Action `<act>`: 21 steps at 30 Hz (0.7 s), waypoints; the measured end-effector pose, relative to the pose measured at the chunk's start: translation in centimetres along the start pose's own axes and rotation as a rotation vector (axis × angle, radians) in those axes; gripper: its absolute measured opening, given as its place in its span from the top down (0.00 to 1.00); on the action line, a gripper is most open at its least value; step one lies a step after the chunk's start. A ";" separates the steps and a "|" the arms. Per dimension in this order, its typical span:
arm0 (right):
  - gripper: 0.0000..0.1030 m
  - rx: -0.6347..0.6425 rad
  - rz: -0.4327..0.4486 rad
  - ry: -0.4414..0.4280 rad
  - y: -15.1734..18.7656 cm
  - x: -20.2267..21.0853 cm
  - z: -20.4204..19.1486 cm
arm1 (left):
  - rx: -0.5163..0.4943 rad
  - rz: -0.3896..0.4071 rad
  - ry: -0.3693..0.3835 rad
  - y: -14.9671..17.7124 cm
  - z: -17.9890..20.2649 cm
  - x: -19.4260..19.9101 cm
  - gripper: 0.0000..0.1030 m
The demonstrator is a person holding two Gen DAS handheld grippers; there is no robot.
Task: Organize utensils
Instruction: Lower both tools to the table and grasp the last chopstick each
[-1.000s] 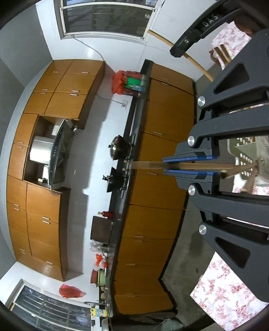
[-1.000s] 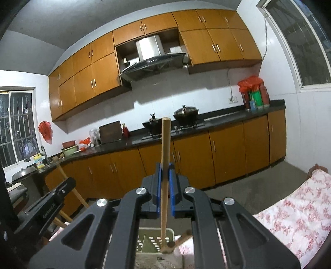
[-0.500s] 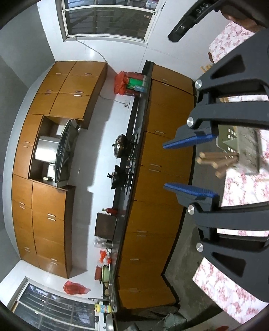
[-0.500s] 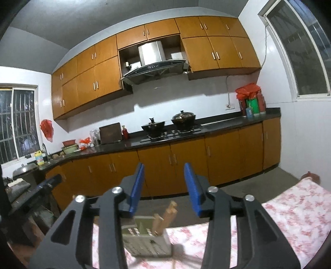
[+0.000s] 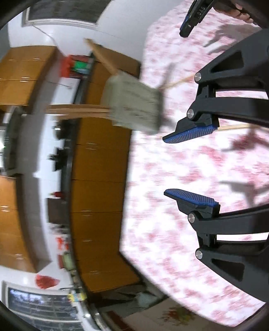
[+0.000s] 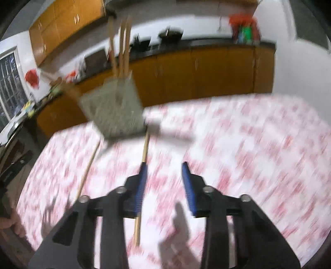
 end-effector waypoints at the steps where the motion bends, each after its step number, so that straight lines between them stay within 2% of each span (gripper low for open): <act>1: 0.73 0.000 -0.036 -0.019 1.3 -0.3 -0.4 | 0.007 -0.032 0.006 1.1 -0.1 -0.1 0.55; 6: 0.76 0.045 -0.122 -0.060 4.7 -1.1 -2.9 | 0.005 -0.120 0.035 4.4 0.8 -0.5 0.55; 13: 0.81 0.106 -0.185 -0.039 6.4 -2.3 -4.1 | -0.024 -0.166 0.067 6.5 2.3 -0.6 0.55; 17: 0.91 0.151 -0.175 -0.008 6.5 -2.5 -3.9 | -0.035 -0.194 0.087 7.2 3.1 -0.9 0.54; 21: 0.92 0.109 -0.160 0.042 6.0 -2.7 -2.4 | -0.050 -0.219 0.102 7.9 3.8 -1.2 0.55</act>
Point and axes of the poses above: each gripper's, at about its wrist camera, not at the fingertips, and x roughly against the way its jaws point, z to its right, y to its underside, the point moved 5 cm from there along -x, roughly the way its jaws point, and after that the axes turned 12 degrees about z, right-handed, at the moved point
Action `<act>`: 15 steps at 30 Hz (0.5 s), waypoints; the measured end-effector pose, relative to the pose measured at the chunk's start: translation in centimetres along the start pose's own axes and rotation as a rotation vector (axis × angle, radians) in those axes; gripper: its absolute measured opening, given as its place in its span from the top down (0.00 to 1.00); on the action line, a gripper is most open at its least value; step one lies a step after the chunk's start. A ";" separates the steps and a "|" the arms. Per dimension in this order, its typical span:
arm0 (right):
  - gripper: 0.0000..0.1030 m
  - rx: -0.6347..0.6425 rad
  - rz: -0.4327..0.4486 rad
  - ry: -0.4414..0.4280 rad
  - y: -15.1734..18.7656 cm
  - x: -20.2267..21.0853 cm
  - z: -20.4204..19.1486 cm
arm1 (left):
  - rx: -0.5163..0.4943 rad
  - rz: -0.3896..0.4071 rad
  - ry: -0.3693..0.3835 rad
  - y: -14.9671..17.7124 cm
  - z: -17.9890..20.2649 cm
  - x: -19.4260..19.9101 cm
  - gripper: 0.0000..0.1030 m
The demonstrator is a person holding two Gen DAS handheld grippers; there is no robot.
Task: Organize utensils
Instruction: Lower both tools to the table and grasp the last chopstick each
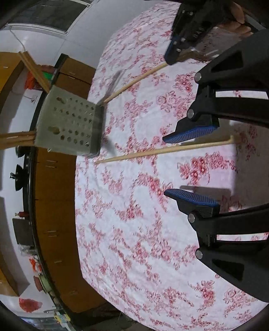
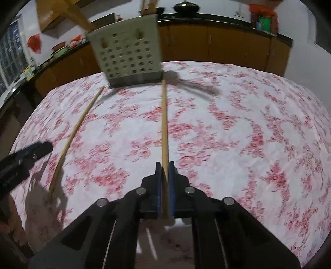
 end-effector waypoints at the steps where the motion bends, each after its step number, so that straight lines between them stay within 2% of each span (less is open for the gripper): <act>1: 0.92 -0.014 0.002 0.011 -0.2 -0.1 0.4 | -0.007 -0.008 0.002 0.2 0.2 -0.1 0.55; 8: 0.92 -0.072 0.007 0.052 -0.5 -0.2 2.9 | -0.048 -0.050 -0.005 1.2 1.2 -0.8 0.58; 12: 0.92 -0.074 0.008 0.051 -0.4 -0.2 3.0 | -0.079 -0.066 -0.026 1.7 1.5 -1.2 0.72; 15: 0.92 -0.071 0.008 0.045 -0.4 -0.3 3.0 | -0.103 -0.067 -0.053 1.5 1.4 -1.3 0.88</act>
Point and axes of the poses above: each gripper's, at about its wrist camera, not at the fingertips, and x roughly against the way its jaws point, z to its right, y to its underside, the point moved 5 cm from there along -x, roughly the way its jaws point, and after that the axes turned 12 degrees about z, right-handed, at the moved point
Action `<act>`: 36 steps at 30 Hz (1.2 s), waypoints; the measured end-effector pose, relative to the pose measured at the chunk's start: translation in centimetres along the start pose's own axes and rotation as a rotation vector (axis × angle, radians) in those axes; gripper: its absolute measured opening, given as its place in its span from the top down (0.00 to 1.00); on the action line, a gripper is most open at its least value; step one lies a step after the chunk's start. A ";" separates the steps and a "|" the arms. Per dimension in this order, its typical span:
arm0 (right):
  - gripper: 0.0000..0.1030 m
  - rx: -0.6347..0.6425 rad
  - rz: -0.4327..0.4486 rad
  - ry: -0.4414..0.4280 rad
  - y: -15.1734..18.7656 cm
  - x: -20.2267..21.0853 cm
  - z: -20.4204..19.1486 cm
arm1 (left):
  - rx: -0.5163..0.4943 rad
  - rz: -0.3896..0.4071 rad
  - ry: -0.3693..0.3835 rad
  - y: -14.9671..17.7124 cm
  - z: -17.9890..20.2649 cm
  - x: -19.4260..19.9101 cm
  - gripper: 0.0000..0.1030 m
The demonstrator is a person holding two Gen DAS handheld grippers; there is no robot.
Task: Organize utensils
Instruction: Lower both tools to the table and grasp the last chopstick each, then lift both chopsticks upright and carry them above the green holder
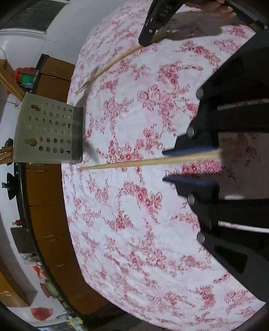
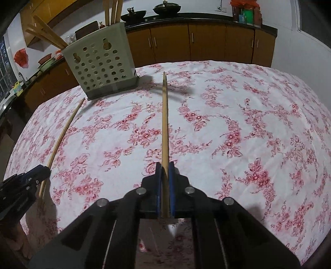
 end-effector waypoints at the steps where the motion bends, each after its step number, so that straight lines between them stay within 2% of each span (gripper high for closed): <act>1: 0.92 0.002 0.000 -0.001 0.0 -0.1 -0.1 | 0.004 -0.003 -0.002 -0.1 -0.3 -0.2 0.92; 8: 0.92 0.027 0.009 0.014 -0.9 -0.9 -0.3 | 0.074 -0.015 -0.050 -1.7 -4.2 -2.1 0.92; 12: 0.92 0.049 0.021 0.042 -1.5 -1.9 0.1 | 0.076 -0.007 -0.038 -2.3 -5.3 -2.7 0.92; 20: 0.91 0.070 0.027 0.051 -1.9 -2.5 0.0 | 0.101 0.009 -0.004 -2.4 -5.7 -2.9 0.92; 36: 0.91 0.069 0.027 0.047 -2.0 -2.4 -0.1 | 0.106 0.010 -0.002 -2.3 -5.6 -2.9 0.92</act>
Point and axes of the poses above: each gripper's, at about its wrist camera, not at the fingertips, and x roughly against the way its jaws point, z to its right, y to its underside, the point moved 5 cm from there along -x, roughly the way its jaws point, and after that the axes turned 12 degrees about z, right-handed, at the moved point
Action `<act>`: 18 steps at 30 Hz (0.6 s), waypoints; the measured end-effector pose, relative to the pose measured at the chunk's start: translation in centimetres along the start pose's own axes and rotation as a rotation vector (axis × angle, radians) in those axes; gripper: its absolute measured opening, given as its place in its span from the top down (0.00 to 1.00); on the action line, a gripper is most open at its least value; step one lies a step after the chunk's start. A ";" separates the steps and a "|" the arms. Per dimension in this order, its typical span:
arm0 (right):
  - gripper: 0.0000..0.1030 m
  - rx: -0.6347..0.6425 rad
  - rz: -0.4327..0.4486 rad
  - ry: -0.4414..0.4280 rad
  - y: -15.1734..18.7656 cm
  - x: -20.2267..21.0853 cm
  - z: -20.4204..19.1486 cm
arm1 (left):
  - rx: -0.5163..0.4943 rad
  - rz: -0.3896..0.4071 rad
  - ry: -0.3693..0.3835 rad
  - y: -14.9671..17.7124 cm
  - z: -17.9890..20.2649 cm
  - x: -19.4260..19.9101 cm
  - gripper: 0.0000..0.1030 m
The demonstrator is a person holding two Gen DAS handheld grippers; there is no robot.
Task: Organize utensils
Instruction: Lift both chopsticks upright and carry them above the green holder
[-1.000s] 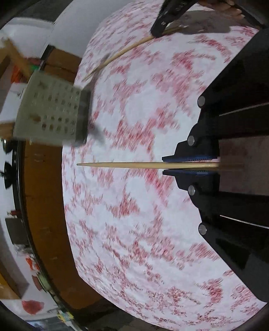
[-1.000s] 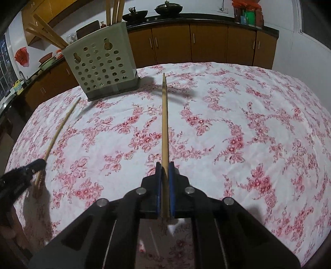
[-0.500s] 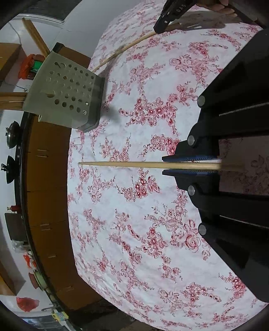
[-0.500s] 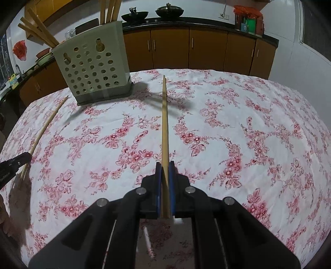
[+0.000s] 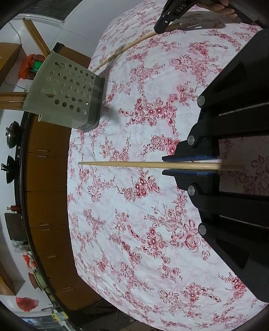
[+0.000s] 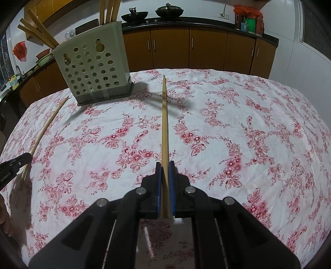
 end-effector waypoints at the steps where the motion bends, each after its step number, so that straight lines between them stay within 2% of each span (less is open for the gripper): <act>1: 0.91 0.005 -0.002 0.001 0.0 0.1 -0.1 | 0.000 0.000 0.000 0.0 0.1 0.0 0.92; 18: 0.91 0.003 -0.010 -0.017 0.7 1.1 0.1 | -0.055 -0.006 -0.014 1.4 0.6 1.8 0.92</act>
Point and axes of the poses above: each gripper's, at about its wrist camera, not at the fingertips, and x roughly against the way its jaws point, z to its right, y to its underside, the point moved 5 cm from there along -x, roughly the way its jaws point, and after that the axes turned 12 degrees about z, right-handed, at the moved point
